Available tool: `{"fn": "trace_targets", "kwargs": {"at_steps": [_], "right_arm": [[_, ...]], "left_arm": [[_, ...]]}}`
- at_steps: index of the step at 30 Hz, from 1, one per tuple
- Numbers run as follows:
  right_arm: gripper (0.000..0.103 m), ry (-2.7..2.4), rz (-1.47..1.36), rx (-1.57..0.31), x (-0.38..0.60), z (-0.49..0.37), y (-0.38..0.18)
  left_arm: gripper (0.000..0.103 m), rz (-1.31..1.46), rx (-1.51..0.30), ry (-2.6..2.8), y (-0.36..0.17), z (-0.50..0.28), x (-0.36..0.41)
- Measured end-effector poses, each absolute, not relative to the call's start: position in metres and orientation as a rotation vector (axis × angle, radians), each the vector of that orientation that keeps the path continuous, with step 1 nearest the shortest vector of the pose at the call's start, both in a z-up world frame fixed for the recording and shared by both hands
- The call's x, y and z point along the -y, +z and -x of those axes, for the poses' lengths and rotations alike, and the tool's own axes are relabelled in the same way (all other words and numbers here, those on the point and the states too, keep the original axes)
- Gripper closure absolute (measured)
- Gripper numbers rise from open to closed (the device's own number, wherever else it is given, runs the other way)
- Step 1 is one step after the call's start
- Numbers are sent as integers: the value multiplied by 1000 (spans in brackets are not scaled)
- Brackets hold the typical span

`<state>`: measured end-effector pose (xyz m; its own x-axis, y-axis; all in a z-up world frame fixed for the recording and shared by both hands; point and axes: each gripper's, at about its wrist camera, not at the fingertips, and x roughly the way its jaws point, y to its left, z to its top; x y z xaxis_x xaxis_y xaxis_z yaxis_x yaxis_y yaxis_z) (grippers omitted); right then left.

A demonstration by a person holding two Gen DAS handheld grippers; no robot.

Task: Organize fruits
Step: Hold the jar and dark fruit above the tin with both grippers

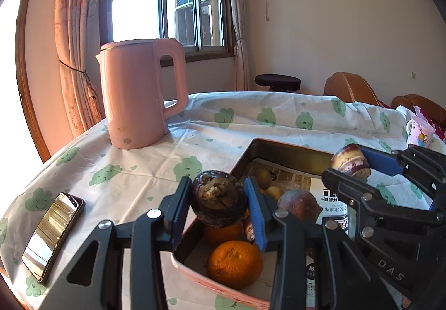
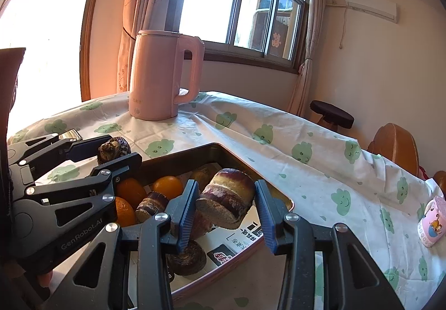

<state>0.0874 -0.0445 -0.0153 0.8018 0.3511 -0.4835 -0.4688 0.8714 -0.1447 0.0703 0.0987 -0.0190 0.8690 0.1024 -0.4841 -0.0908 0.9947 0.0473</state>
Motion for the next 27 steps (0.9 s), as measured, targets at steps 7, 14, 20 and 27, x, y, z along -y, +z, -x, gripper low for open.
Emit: {"fn": "trace_targets", "kwargs": {"at_steps": [7,14,20,27], "right_arm": [[59,450,267,-490,41,-91,-22],[59,451,271,-506,39,-94,-26],[59,449,274,-521,38,-96,-30],[59,452,280,-539,38,-97,-34]], "left_arm": [[62,-13,-532,90,-21,-75,-100],[62,-24,-560,83,-24,-80,-97],[62,-31,-575,81,-25,-82,-96],[59,-32,-593,70,-27,-85,-96]]}}
